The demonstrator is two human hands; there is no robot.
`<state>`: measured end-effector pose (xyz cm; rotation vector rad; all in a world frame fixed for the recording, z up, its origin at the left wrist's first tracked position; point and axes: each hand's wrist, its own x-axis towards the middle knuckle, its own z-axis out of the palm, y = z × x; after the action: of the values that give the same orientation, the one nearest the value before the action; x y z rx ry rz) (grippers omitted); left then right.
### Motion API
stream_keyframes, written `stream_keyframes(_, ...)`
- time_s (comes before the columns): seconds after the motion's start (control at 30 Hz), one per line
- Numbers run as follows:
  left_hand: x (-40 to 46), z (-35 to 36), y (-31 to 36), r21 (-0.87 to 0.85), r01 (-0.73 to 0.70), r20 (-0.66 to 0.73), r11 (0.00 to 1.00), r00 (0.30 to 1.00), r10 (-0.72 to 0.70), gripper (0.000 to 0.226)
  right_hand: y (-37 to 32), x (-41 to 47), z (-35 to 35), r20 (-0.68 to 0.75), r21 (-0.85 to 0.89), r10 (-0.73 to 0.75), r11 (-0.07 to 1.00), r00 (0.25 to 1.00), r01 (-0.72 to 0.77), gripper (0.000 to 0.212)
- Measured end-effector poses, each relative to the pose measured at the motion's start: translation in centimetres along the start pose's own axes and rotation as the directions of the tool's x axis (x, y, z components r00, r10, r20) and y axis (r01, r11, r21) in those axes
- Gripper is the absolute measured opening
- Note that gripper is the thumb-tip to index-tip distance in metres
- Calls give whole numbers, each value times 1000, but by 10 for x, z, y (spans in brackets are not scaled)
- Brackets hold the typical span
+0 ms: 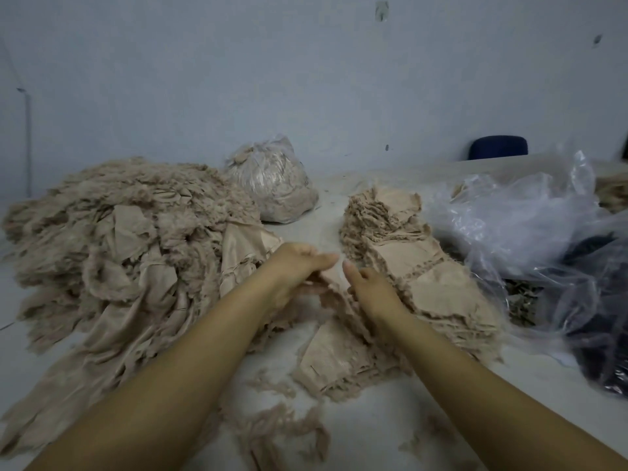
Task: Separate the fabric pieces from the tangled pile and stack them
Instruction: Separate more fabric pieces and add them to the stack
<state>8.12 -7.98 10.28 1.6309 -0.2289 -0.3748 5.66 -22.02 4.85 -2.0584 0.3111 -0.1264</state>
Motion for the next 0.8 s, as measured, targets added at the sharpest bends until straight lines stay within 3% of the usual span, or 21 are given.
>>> stream_keyframes(0.07, 2, 14, 18, 26, -94, -20, 995, 995, 94, 38, -9, -1, 0, 126, 303, 95, 944, 987, -130, 69)
stream_keyframes(0.13, 4, 26, 29, -37, -135, -38, 990, 990, 134, 37, -14, -3, -2, 318, 600, 123, 742, 940, -300, 71)
stream_keyframes(0.23, 4, 37, 33, -170, -149, -56, 974, 988, 142, 29, -15, -5, -15, 435, 719, 162, 530, 886, -450, 72)
stream_keyframes(0.3, 1, 37, 27, -223, -171, -72, 960, 985, 159, 29, -14, -3, -26, 448, 792, 134, 401, 884, -461, 50)
stream_keyframes(0.33, -2, 34, 21, -237, -172, -94, 956, 984, 153, 29, -13, -1, -29, 422, 812, 127, 388, 898, -436, 40)
stream_keyframes(0.37, -6, 31, 12, -237, -165, -122, 957, 983, 139, 27, -10, 0, -31, 366, 809, 140, 441, 920, -389, 41)
stream_keyframes(0.43, -16, 22, -13, -176, -106, -199, 979, 977, 69, 21, -6, -2, -30, 172, 669, 168, 703, 971, -240, 46)
stream_keyframes(0.5, -30, 13, -43, -85, 51, -244, 995, 967, -70, 16, 3, -7, -22, -1, 350, 94, 933, 996, -87, 45)
stream_keyframes(0.53, -37, 10, -57, -47, 139, -237, 989, 960, -147, 16, 8, -11, -15, -19, 162, 36, 986, 999, -32, 49)
stream_keyframes(0.63, -48, 2, -88, 159, 275, -167, 948, 954, -249, 27, 22, -18, 3, 51, -241, -34, 969, 998, 45, 62)
stream_keyframes(0.73, -49, -3, -96, 415, 289, -124, 863, 957, -261, 36, 26, -23, 9, 44, -398, -46, 915, 998, 59, 77)
stream_keyframes(0.8, -48, -2, -97, 460, 285, -115, 841, 958, -262, 41, 26, -26, 11, 68, -417, -4, 909, 998, 32, 81)
